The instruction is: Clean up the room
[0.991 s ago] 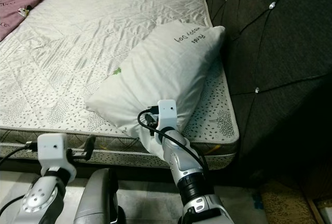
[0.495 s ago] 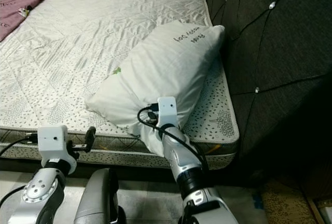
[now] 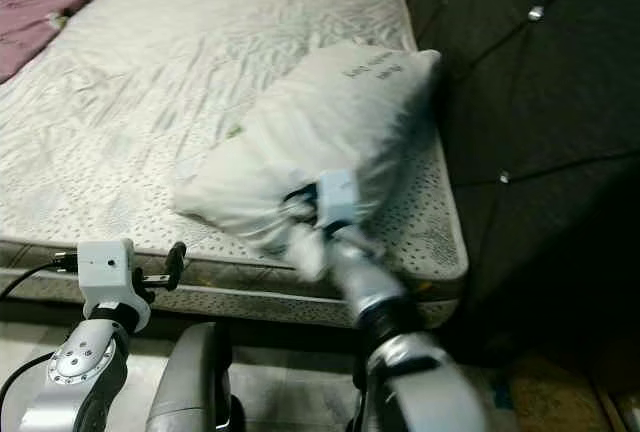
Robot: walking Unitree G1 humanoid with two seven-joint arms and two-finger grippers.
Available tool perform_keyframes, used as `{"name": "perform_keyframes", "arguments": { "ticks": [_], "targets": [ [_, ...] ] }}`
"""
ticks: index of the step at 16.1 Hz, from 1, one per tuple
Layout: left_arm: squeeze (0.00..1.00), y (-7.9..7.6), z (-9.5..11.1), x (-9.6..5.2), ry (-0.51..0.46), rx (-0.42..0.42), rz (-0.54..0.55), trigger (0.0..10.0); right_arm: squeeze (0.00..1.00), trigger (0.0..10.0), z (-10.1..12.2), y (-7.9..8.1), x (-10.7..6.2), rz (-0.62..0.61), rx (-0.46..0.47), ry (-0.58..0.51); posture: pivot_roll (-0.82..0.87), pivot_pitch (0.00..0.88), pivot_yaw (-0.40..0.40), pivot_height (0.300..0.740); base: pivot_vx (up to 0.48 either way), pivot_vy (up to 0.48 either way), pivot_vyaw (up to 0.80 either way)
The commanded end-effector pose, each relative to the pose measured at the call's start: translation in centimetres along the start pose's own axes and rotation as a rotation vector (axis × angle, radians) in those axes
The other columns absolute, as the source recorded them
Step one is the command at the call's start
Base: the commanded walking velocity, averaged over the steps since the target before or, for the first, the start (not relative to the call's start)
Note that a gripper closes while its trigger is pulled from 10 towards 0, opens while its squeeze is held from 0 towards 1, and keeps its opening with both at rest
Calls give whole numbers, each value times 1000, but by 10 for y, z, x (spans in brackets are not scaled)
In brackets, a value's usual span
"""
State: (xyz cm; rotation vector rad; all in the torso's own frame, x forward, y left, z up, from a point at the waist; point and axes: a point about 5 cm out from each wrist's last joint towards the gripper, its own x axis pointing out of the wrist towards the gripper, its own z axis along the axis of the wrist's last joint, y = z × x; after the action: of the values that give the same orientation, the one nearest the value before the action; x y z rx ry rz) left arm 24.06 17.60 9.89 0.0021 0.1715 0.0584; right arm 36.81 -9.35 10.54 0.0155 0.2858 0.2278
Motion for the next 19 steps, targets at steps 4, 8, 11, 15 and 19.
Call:
{"name": "perform_keyframes", "arguments": {
  "ticks": [4, 8, 11, 15, 19],
  "targets": [
    [0, 1, -3, 1, 17, 6, 12, 10000, 0, 0, 72, -108, -15, -286, -55, -201, 130, 80, 16, 576, 0, 0, 0],
    [0, 3, -2, 3, 14, 17, 15, 10000, 0, 0, 117, -168, -43, -480, -87, -310, 129, 77, 24, 576, 0, 0, 0],
    [0, 3, -1, 4, 10, 21, 20, 10000, 0, 0, 116, -182, -54, -494, -124, -336, 126, 78, 27, 576, 0, 0, 0],
    [0, 2, -3, 3, 15, 23, 14, 10000, 0, 0, 69, -169, -52, -438, -124, -317, 114, 82, 37, 576, 0, 0, 0],
    [0, 2, -1, 6, 14, 29, 3, 10000, 0, 0, 19, -133, -68, -355, -124, -310, 107, 83, 43, 576, 0, 0, 0]
  ]
}}
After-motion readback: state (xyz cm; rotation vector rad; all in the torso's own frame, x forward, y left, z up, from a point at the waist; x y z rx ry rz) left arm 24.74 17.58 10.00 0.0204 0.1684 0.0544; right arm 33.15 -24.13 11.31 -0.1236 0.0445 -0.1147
